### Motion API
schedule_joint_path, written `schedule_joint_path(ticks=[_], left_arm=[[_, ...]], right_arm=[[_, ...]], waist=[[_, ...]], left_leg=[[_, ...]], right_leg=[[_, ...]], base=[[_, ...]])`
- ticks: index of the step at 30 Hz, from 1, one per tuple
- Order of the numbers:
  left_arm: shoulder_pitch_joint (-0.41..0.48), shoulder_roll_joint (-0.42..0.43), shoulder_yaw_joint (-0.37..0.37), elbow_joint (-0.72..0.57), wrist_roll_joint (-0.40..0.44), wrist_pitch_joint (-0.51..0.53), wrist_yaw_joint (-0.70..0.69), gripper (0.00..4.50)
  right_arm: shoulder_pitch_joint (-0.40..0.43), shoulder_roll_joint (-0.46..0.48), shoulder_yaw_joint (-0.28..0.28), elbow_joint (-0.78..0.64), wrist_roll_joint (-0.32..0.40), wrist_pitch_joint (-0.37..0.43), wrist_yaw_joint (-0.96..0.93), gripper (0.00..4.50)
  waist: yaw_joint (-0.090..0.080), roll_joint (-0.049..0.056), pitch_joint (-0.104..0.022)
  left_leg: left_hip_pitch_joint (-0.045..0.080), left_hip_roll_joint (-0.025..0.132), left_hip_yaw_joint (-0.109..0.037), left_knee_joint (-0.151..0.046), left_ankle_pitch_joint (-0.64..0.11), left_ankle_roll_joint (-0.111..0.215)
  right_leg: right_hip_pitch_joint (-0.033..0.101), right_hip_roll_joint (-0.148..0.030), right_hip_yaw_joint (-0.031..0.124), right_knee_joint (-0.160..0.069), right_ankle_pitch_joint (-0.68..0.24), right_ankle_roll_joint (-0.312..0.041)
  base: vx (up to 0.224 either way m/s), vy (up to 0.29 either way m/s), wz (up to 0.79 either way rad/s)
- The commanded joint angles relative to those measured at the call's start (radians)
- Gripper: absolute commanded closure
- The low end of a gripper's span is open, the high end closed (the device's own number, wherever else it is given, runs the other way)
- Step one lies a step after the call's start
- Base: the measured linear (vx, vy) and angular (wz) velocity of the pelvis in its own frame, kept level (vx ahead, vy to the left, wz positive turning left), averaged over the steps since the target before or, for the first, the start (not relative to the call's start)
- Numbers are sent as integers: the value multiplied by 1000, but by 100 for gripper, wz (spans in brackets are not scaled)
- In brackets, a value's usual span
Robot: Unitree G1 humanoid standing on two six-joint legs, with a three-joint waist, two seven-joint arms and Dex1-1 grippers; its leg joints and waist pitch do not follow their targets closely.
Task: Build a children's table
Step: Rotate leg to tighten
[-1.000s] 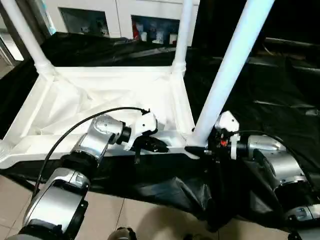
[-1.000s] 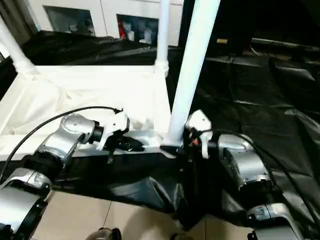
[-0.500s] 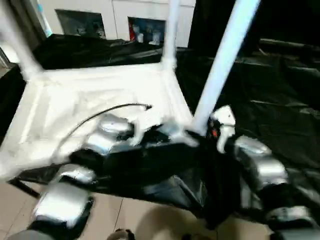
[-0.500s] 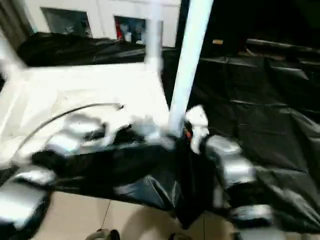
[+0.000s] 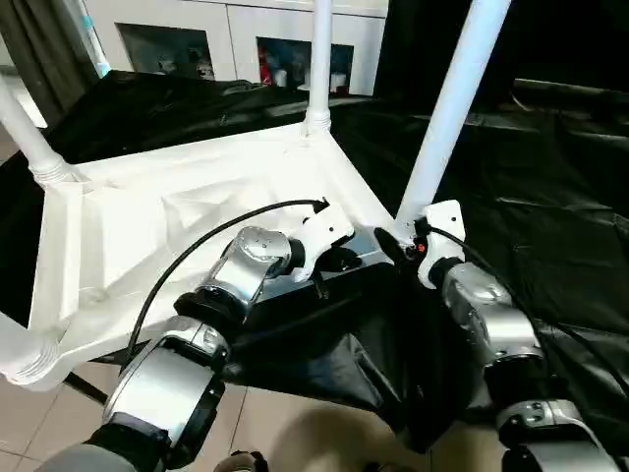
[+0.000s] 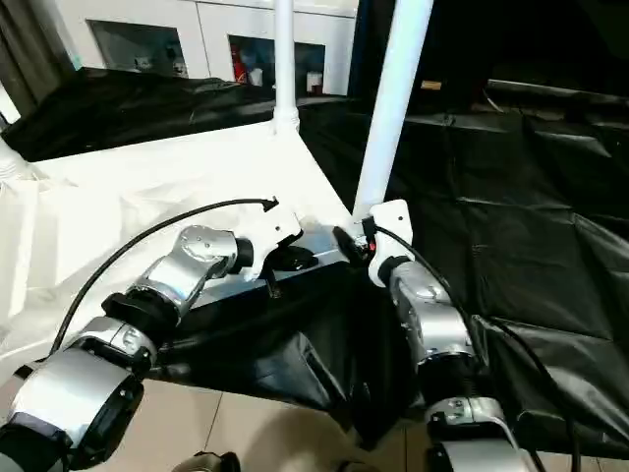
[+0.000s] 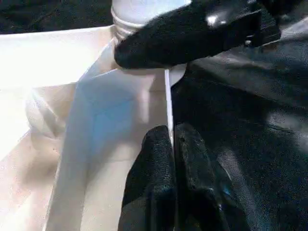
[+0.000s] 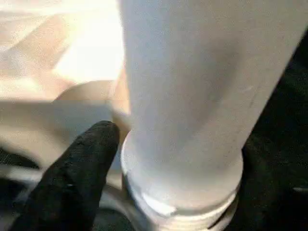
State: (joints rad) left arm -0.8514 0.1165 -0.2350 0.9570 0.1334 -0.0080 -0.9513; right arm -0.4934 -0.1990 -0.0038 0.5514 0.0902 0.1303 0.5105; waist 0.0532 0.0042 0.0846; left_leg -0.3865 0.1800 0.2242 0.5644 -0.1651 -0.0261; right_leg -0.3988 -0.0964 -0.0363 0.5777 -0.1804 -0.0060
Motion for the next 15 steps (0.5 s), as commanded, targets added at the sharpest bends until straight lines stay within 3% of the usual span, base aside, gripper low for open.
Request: schedule_joint_path(ticks=[1,3,6,9,11,15], left_arm=[[32,-15,-13,-42,-49,-49,-101,450],[53,24,-23,-72,-61,-60,-185,450],[67,56,-22,-91,-79,-72,-254,450],[97,123,-22,-140,-110,-68,-394,450],[103,135,-26,-148,-112,-71,-415,450],[126,167,-21,-196,-135,-36,-468,450]], right_arm=[[18,1,88,-14,11,-9,122,60],[20,-49,95,-26,15,-23,206,60],[25,-90,98,-50,38,-19,306,60],[48,-182,126,-120,93,22,532,60],[51,-195,134,-127,98,24,562,60],[44,-225,152,-124,106,29,633,60]], waist=[[-4,-11,-55],[-3,-15,-59],[6,-11,-60],[11,-10,-63],[11,-8,-63],[12,-5,-61]], left_leg=[[22,53,-34,-69,-238,62],[21,52,-31,-63,-197,86],[18,56,-24,-54,-128,132],[19,60,-23,-50,-107,149],[21,61,-22,-50,-112,151],[25,65,-22,-55,-153,120]], right_leg=[[30,-55,32,-66,-191,-207],[35,-56,32,-60,-131,-231],[38,-51,28,-45,-37,-264],[39,-48,24,-33,16,-293],[36,-47,24,-33,14,-296],[31,-49,26,-38,-49,-302]], base=[[0,0,0],[0,0,0],[0,0,0],[0,0,0],[0,0,0],[0,0,0]])
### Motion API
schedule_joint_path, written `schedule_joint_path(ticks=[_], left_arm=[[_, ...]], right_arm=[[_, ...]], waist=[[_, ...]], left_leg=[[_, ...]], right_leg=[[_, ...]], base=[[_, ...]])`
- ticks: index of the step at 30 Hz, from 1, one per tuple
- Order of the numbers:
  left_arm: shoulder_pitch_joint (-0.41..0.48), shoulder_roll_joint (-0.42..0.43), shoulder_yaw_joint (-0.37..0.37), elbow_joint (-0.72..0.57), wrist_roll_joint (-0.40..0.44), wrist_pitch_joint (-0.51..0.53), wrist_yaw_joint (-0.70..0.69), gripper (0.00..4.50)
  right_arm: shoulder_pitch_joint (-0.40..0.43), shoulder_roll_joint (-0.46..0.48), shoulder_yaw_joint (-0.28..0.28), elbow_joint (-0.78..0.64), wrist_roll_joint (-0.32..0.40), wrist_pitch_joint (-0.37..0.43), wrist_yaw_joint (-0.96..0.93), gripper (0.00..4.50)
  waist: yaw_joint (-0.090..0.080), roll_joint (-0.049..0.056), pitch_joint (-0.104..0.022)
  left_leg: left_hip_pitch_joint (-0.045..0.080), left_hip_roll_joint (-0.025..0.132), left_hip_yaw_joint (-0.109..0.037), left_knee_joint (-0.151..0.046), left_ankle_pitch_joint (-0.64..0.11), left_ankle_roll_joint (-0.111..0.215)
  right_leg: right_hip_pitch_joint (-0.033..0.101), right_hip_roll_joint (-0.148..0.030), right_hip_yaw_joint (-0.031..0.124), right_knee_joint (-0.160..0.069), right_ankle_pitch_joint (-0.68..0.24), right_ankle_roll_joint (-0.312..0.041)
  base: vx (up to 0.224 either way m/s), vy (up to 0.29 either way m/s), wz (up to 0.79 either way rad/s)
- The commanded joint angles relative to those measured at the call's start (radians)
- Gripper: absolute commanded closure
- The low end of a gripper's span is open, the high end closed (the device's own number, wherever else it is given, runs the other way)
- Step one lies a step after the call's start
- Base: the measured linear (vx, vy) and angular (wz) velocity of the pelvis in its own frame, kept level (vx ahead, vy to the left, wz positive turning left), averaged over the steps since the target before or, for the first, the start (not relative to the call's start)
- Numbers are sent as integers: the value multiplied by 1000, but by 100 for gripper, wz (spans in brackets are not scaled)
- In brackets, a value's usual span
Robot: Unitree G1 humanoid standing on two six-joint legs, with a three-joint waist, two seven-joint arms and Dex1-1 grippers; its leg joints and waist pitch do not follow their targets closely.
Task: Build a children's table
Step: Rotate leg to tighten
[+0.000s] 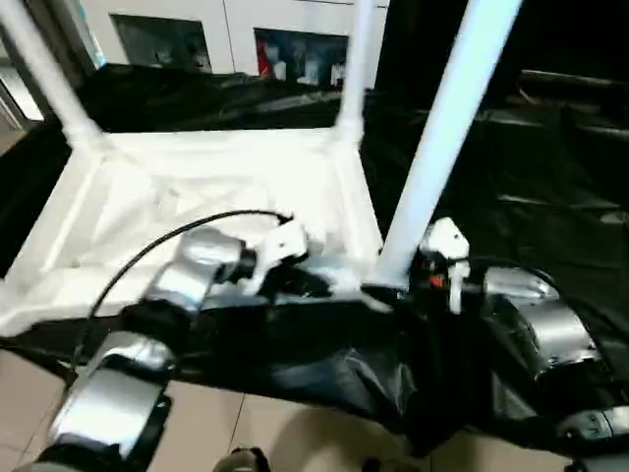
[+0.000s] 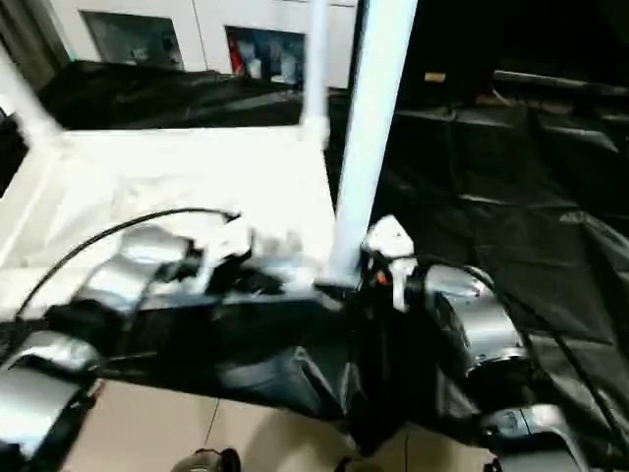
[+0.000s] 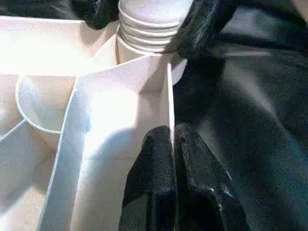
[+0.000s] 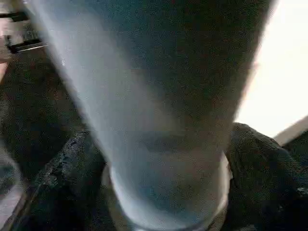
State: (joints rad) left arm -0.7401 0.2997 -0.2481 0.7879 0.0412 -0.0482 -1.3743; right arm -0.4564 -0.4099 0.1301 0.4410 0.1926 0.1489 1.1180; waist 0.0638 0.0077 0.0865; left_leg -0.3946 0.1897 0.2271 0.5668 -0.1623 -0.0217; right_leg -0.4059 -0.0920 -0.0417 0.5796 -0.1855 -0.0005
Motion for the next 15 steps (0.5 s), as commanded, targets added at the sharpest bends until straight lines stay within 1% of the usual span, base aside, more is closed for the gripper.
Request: schedule_joint_path(ticks=[1,3,5,6,7,8,10,12,13,14,15], left_arm=[[15,-14,-7,-29,-43,5,-48,450],[15,-11,-4,-25,-40,0,-43,450],[16,-11,-3,-25,-40,-2,-40,450],[19,-15,-3,-27,-39,-1,-39,450],[20,-16,-3,-28,-39,-1,-38,450],[20,-16,-3,-28,-39,-1,-38,450],[24,-19,-8,-34,-33,-3,-31,450],[21,-31,-9,-24,-16,-7,29,450],[21,-31,-9,-24,-16,-7,29,450],[14,-41,-8,-9,0,-9,78,450],[4,-54,-5,11,17,1,139,450]], right_arm=[[6,-17,20,-13,4,12,35,60],[0,-14,21,-3,-2,12,34,85],[-3,-11,20,-1,0,19,31,98],[-2,-8,20,-3,4,30,28,98],[-1,-6,20,-5,6,34,27,123],[-1,-6,20,-5,6,34,27,131],[8,0,21,-7,2,37,11,134],[20,27,10,8,-17,38,-65,157],[20,27,10,8,-17,38,-65,162],[24,44,2,20,-30,37,-117,163],[26,63,-6,34,-45,35,-174,165]], waist=[[2,-11,-64],[3,-12,-65],[2,-13,-65],[3,-13,-67],[3,-12,-68],[3,-13,-68],[4,-13,-70],[3,-13,-70],[2,-13,-69],[2,-13,-69],[-2,-13,-68]], left_leg=[[36,55,-24,-57,-163,107],[34,54,-23,-57,-160,101],[33,53,-23,-56,-156,95],[33,53,-24,-55,-150,97],[33,52,-24,-55,-145,98],[32,52,-23,-54,-140,100],[32,52,-23,-52,-130,105],[31,51,-23,-52,-133,104],[31,51,-24,-53,-144,97],[32,51,-24,-53,-151,93],[31,52,-25,-54,-165,82]], right_leg=[[38,-54,31,-41,-54,-308],[39,-55,32,-41,-61,-303],[40,-56,33,-40,-63,-299],[41,-57,33,-39,-57,-299],[41,-57,33,-38,-51,-300],[42,-56,33,-38,-44,-301],[42,-56,32,-35,-28,-303],[41,-56,32,-36,-37,-302],[39,-56,33,-38,-57,-297],[40,-57,33,-39,-69,-295],[36,-56,34,-41,-93,-289]], base=[[0,0,0],[0,0,0],[0,0,0],[0,0,0],[0,0,0],[0,0,0],[0,0,0],[0,0,0],[0,0,0],[0,0,0],[0,0,0]])
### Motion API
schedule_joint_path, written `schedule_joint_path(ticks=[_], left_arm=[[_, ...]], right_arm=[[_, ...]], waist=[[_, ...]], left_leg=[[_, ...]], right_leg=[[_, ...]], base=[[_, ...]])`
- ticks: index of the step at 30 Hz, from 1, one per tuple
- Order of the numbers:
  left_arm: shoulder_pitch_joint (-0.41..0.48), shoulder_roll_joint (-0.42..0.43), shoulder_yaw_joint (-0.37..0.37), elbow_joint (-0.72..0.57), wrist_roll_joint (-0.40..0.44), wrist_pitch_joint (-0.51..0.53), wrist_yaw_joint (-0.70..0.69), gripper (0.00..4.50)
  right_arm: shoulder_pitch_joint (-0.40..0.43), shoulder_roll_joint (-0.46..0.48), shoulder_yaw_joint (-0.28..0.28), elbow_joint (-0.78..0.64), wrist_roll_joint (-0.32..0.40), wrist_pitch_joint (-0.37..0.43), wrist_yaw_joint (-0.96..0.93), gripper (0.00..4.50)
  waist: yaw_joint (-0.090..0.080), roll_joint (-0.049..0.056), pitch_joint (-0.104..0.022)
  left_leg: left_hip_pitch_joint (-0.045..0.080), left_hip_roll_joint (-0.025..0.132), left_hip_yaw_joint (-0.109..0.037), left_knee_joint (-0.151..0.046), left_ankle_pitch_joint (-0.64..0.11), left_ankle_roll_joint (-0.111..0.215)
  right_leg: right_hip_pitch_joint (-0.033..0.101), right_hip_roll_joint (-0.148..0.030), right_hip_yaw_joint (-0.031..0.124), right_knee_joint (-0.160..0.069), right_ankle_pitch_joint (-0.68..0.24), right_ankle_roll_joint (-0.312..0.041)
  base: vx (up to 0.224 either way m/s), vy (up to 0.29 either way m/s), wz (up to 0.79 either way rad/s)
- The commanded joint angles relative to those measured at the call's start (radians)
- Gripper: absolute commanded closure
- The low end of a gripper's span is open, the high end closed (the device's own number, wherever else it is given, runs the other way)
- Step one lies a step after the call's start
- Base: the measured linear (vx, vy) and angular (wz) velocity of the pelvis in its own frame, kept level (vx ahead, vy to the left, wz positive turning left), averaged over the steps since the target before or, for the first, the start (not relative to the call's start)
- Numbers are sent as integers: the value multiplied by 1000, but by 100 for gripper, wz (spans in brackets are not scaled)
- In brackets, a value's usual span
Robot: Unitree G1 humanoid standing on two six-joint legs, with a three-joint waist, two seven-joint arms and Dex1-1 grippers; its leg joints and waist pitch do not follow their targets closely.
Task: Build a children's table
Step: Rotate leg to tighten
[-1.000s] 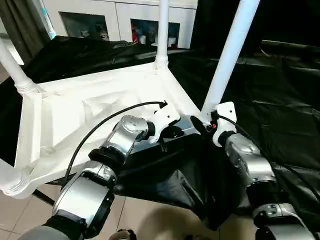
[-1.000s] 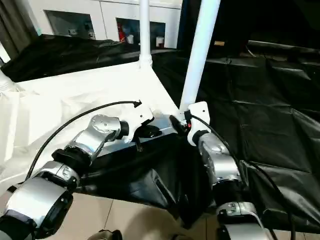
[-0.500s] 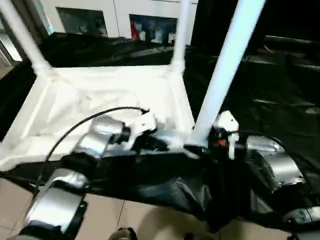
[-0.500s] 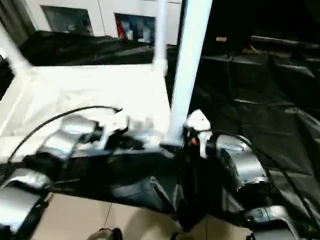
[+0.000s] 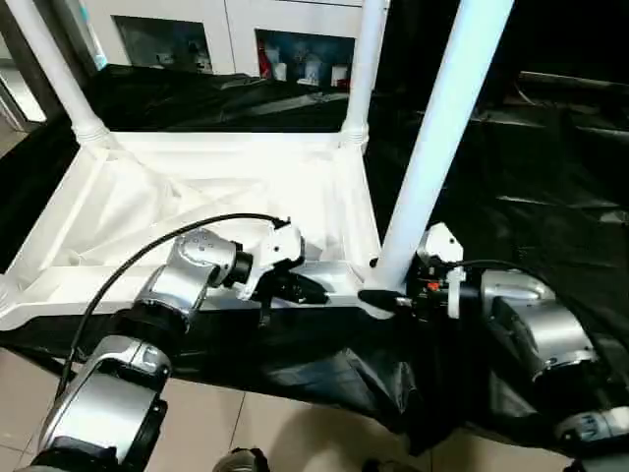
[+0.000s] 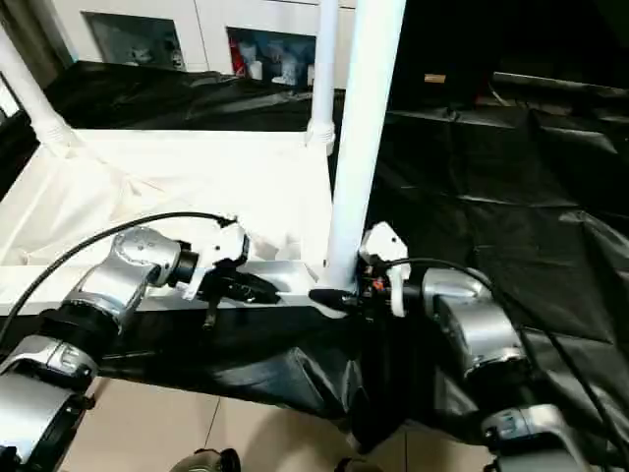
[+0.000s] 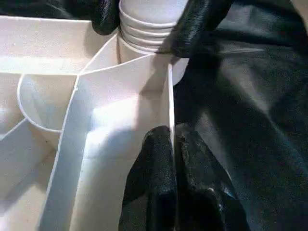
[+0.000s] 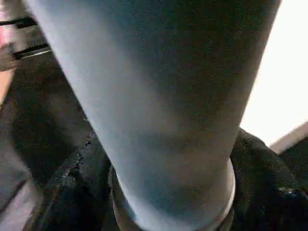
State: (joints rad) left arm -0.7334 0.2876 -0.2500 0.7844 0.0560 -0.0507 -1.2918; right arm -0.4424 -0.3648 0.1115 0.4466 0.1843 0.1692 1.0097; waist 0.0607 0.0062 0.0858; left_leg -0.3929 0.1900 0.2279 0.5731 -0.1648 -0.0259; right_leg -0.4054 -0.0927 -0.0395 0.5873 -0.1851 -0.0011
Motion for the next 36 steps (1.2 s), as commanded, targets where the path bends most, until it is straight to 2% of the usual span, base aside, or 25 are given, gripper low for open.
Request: schedule_joint_path(ticks=[1,2,3,4,5,6,7,9,10,13,14,15,17,20,25,27,28,30,33,36], left_arm=[[-16,-60,4,38,17,15,128,450],[-16,-60,4,38,17,15,128,450],[-42,-113,17,81,33,40,259,450],[-43,-114,17,82,33,40,261,450],[-53,-139,18,98,42,43,315,450],[-69,-183,21,122,48,62,396,450],[-71,-187,22,124,48,63,402,450],[-91,-231,34,150,45,80,479,450],[-102,-253,36,162,45,81,501,450],[-117,-280,37,179,43,72,499,450],[-118,-280,37,180,44,70,498,450],[-119,-274,35,182,46,59,479,450],[-118,-264,33,182,46,53,462,450],[-109,-233,24,180,51,38,410,450],[-86,-169,10,159,35,-7,259,450],[-61,-116,-1,120,16,-27,135,450],[-55,-100,-6,111,14,-36,105,450],[-49,-75,-12,105,18,-38,76,450],[-21,-21,-8,57,-25,-30,-61,450],[-8,5,-10,28,-47,-14,-124,450]], right_arm=[[13,43,0,46,-49,20,-141,166],[13,43,0,46,-49,20,-141,167],[3,124,-56,99,-64,36,-367,168],[3,125,-57,100,-64,36,-371,168],[-2,160,-77,122,-72,39,-465,169],[-4,206,-84,146,-98,33,-582,170],[-4,210,-84,148,-100,32,-590,170],[-6,253,-71,161,-119,27,-644,170],[-11,272,-62,167,-126,16,-655,170],[-20,285,-48,164,-135,-15,-640,170],[-21,285,-49,163,-134,-17,-636,136],[-22,277,-55,157,-125,-28,-612,103],[-23,267,-56,152,-118,-36,-595,101],[-27,237,-58,139,-95,-49,-532,60],[-35,155,-66,123,-44,-50,-322,60],[-23,83,-44,83,-13,-32,-149,60],[-19,63,-35,70,-6,-23,-104,60],[-14,31,-24,59,-2,-20,-44,60],[-11,-30,-6,36,21,5,93,60],[-19,-49,-1,42,29,5,143,60]], waist=[[0,-12,-66],[-3,-13,-64],[-6,-13,-60],[-8,-13,-58],[-10,-10,-56],[-14,-15,-58],[-14,-15,-58],[-16,-15,-55],[-17,-10,-54],[-14,-9,-54],[-14,-10,-55],[-14,-9,-58],[-14,-8,-60],[-14,-10,-61],[-10,-19,-62],[-6,-22,-65],[-1,-17,-66],[1,-14,-68],[6,-16,-70],[7,-14,-71]], left_leg=[[30,51,-27,-62,-177,78],[33,49,-29,-65,-206,58],[34,49,-30,-68,-259,34],[37,49,-31,-71,-275,20],[39,48,-33,-73,-298,4],[39,45,-40,-77,-322,-23],[39,45,-40,-77,-322,-23],[48,43,-38,-76,-355,-23],[47,41,-38,-77,-364,-22],[43,40,-43,-79,-364,-13],[42,40,-43,-80,-359,-6],[38,42,-43,-83,-340,4],[38,43,-42,-83,-322,11],[34,42,-40,-81,-297,32],[31,41,-37,-74,-249,73],[24,42,-35,-68,-195,102],[21,45,-32,-64,-163,119],[25,49,-28,-60,-133,132],[25,50,-26,-56,-95,147],[28,52,-25,-55,-96,150]], right_leg=[[35,-57,32,-54,-118,-284],[33,-57,34,-60,-171,-272],[29,-59,37,-67,-259,-250],[25,-60,38,-72,-289,-241],[21,-61,38,-76,-328,-231],[27,-63,36,-83,-400,-195],[27,-63,36,-83,-400,-195],[15,-59,39,-93,-420,-175],[14,-59,40,-96,-431,-167],[19,-60,39,-98,-433,-153],[19,-59,39,-98,-416,-152],[25,-58,37,-94,-376,-158],[26,-57,36,-91,-336,-168],[31,-58,36,-86,-283,-189],[36,-61,35,-83,-242,-209],[45,-61,32,-72,-178,-227],[46,-58,30,-64,-135,-240],[41,-54,28,-54,-69,-264],[43,-52,26,-40,14,-302],[41,-52,26,-37,26,-315]], base=[[0,0,0],[0,0,0],[0,0,0],[0,0,0],[0,0,0],[0,0,0],[0,0,0],[0,0,0],[0,0,0],[0,0,0],[0,0,0],[0,0,0],[0,0,0],[0,0,0],[0,0,0],[0,0,0],[0,0,0],[0,0,0],[0,0,0],[0,0,0]])
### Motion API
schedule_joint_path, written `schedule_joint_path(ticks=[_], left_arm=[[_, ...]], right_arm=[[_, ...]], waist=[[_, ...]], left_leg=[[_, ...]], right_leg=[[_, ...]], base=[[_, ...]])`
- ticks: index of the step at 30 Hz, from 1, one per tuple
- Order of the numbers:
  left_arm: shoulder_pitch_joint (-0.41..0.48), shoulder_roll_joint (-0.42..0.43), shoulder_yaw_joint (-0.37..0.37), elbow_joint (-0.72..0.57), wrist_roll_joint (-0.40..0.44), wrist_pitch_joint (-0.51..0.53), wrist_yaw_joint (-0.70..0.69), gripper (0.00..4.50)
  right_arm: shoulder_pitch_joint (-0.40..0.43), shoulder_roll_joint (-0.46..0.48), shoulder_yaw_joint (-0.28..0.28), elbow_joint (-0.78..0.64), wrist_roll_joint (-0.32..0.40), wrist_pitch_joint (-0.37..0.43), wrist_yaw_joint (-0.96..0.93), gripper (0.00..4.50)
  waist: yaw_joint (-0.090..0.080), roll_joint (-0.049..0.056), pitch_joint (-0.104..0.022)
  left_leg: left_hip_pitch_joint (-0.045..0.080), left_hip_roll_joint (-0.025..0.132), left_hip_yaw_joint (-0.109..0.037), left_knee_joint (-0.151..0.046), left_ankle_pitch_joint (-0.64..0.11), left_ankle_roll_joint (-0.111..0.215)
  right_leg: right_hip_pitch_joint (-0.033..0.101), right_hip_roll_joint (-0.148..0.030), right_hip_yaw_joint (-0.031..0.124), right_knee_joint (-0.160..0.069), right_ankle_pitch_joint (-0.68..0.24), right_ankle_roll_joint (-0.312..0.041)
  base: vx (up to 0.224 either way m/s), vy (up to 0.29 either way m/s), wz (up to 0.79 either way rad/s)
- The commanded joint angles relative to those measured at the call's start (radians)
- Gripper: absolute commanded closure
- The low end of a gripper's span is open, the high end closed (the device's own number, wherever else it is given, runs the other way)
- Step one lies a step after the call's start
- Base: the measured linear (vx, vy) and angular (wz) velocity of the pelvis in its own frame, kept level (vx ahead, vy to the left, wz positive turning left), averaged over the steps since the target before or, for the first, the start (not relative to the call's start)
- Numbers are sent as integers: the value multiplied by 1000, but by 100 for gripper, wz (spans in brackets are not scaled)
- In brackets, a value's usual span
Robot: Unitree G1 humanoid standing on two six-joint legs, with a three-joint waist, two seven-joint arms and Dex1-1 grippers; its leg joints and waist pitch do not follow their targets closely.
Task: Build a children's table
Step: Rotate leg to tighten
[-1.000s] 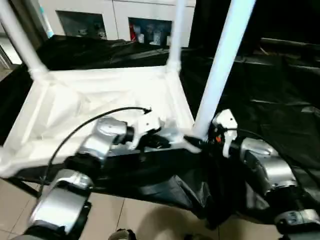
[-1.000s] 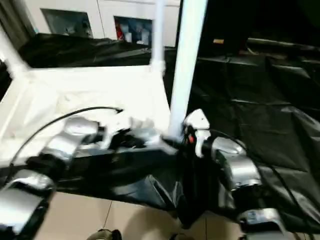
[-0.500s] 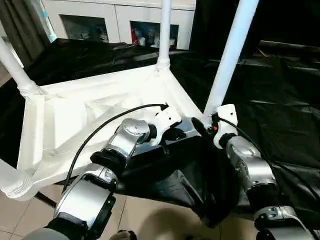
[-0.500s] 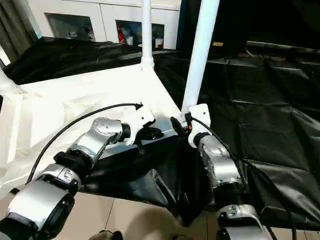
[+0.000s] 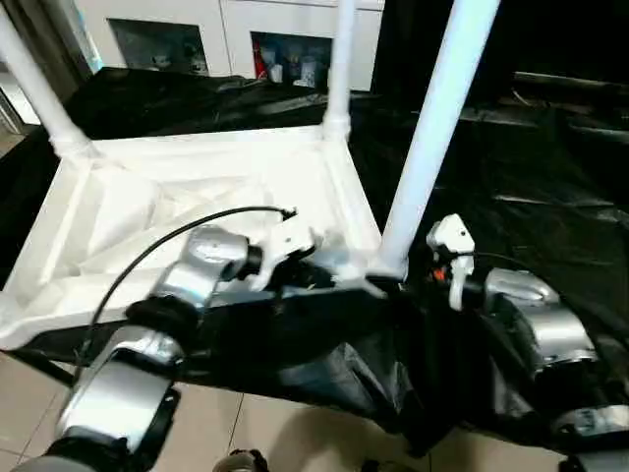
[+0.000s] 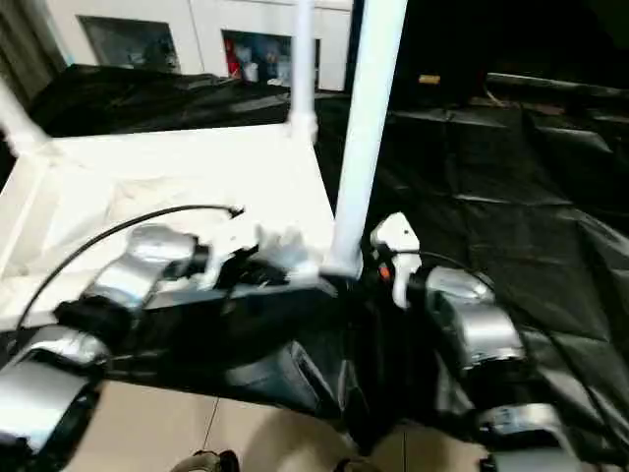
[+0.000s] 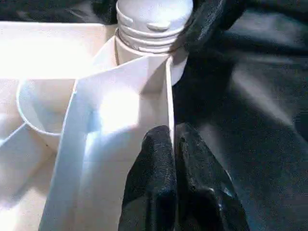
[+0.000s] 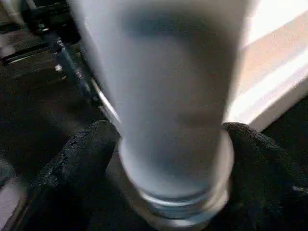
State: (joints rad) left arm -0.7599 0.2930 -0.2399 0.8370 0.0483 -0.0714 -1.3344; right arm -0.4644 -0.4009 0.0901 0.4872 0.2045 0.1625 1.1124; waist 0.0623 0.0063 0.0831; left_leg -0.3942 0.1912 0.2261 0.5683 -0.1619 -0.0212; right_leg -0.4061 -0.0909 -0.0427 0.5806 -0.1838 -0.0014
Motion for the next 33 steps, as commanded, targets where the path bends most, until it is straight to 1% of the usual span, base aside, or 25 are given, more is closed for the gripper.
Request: schedule_joint_path(ticks=[1,2,3,4,5,7,9,11,14,17,18,19,20,21,23,24,25,26,27,28,29,30,31,32,33], left_arm=[[22,4,-19,-31,-44,9,-91,450],[23,5,-19,-32,-45,9,-93,450],[26,9,-16,-39,-49,8,-102,450],[26,9,-16,-39,-49,8,-102,450],[26,9,-15,-40,-49,8,-103,450],[26,6,-10,-44,-48,7,-93,450],[27,2,-8,-50,-48,12,-85,450],[26,-6,-6,-50,-47,11,-66,450],[9,-30,6,-21,-27,2,35,450],[-32,-76,29,49,12,26,237,450],[-40,-89,36,63,16,32,278,450],[-40,-89,36,63,16,32,278,450],[-50,-113,41,79,21,44,333,450],[-64,-154,46,101,28,70,422,450],[-70,-174,49,110,31,84,466,450],[-81,-215,56,125,32,99,541,450],[-89,-241,62,134,30,105,580,450],[-93,-257,65,140,28,105,594,450],[-96,-266,67,144,27,103,599,450],[-99,-275,69,145,21,101,593,450],[-99,-280,67,140,17,97,579,450],[-100,-281,65,138,15,95,569,450],[-99,-280,64,135,14,92,558,450],[-98,-274,62,134,15,94,549,450],[-97,-265,58,132,18,89,536,450]], right_arm=[[1,-17,22,1,11,13,49,60],[1,-17,22,2,12,14,51,60],[-4,-18,22,4,13,14,59,75],[-4,-17,22,5,13,14,60,75],[-6,-15,23,7,12,13,60,94],[-5,-8,31,8,12,12,59,105],[2,-1,35,-1,11,16,58,129],[13,9,34,-9,9,18,44,140],[24,35,18,4,-9,11,-37,166],[21,89,-15,64,-51,5,-245,170],[19,103,-25,77,-56,7,-293,174],[19,103,-25,77,-56,7,-293,174],[16,137,-50,98,-58,13,-386,174],[7,190,-83,130,-65,19,-526,174],[1,211,-94,145,-70,20,-583,175],[-19,253,-111,168,-72,26,-670,175],[-32,277,-113,178,-78,29,-707,175],[-39,294,-108,177,-75,30,-699,175],[-42,304,-103,174,-72,30,-686,175],[-43,302,-76,165,-90,3,-659,175],[-43,298,-56,158,-99,-19,-629,175],[-44,293,-45,155,-105,-35,-611,120],[-47,290,-47,153,-99,-44,-599,120],[-51,286,-56,152,-88,-45,-588,106],[-55,277,-60,152,-82,-48,-576,103]], waist=[[6,-13,-69],[5,-13,-66],[6,-12,-66],[6,-12,-66],[6,-13,-65],[7,-14,-63],[6,-14,-65],[7,-15,-66],[7,-14,-65],[0,-15,-62],[-4,-18,-58],[-4,-18,-58],[-4,-19,-56],[-9,-15,-51],[-11,-19,-51],[-13,-18,-53],[-13,-13,-53],[-14,-15,-52],[-13,-19,-54],[-10,-16,-53],[-10,-17,-53],[-10,-18,-55],[-9,-17,-56],[-9,-17,-56],[-10,-17,-55]], left_leg=[[30,51,-23,-50,-102,143],[30,51,-22,-51,-114,139],[32,52,-22,-53,-129,128],[32,52,-22,-53,-129,128],[32,52,-22,-54,-140,117],[33,51,-22,-55,-163,99],[32,51,-23,-55,-157,94],[31,50,-23,-53,-145,97],[31,51,-23,-53,-140,98],[31,49,-24,-56,-180,72],[35,45,-28,-60,-234,39],[35,45,-28,-60,-234,39],[37,45,-29,-61,-260,28],[38,46,-32,-67,-296,10],[41,43,-36,-69,-322,-9],[40,44,-37,-70,-316,-10],[44,44,-37,-71,-319,-13],[44,43,-35,-71,-325,-12],[41,40,-36,-70,-320,-6],[39,39,-36,-70,-309,7],[38,39,-35,-69,-305,13],[35,38,-35,-68,-294,22],[34,39,-35,-68,-280,31],[33,38,-35,-68,-277,35],[30,38,-36,-68,-273,42]], right_leg=[[41,-54,29,-30,23,-317],[39,-54,29,-33,4,-317],[39,-55,30,-35,-17,-315],[39,-55,30,-35,-17,-315],[39,-57,30,-36,-35,-312],[38,-58,32,-40,-69,-304],[40,-58,32,-39,-69,-301],[41,-58,32,-37,-54,-300],[39,-58,33,-37,-49,-301],[34,-59,35,-46,-119,-287],[31,-62,36,-56,-218,-267],[31,-62,36,-56,-218,-267],[31,-64,38,-64,-267,-250],[22,-64,41,-70,-332,-226],[23,-65,38,-77,-395,-205],[24,-64,40,-79,-397,-189],[20,-63,41,-79,-391,-189],[18,-60,41,-81,-387,-188],[23,-61,41,-81,-376,-185],[24,-61,41,-81,-360,-182],[24,-61,41,-82,-354,-181],[27,-62,41,-80,-338,-180],[28,-61,41,-77,-317,-183],[28,-60,40,-77,-313,-184],[31,-61,39,-76,-306,-187]], base=[[0,0,0],[0,0,0],[0,0,0],[0,0,0],[0,0,0],[0,0,0],[0,0,0],[0,0,0],[0,0,0],[0,0,0],[0,0,0],[0,0,0],[0,0,0],[0,0,0],[0,0,0],[0,0,0],[0,0,0],[0,0,0],[0,0,0],[0,0,0],[0,0,0],[0,0,0],[0,0,0],[0,0,0],[0,0,0]])
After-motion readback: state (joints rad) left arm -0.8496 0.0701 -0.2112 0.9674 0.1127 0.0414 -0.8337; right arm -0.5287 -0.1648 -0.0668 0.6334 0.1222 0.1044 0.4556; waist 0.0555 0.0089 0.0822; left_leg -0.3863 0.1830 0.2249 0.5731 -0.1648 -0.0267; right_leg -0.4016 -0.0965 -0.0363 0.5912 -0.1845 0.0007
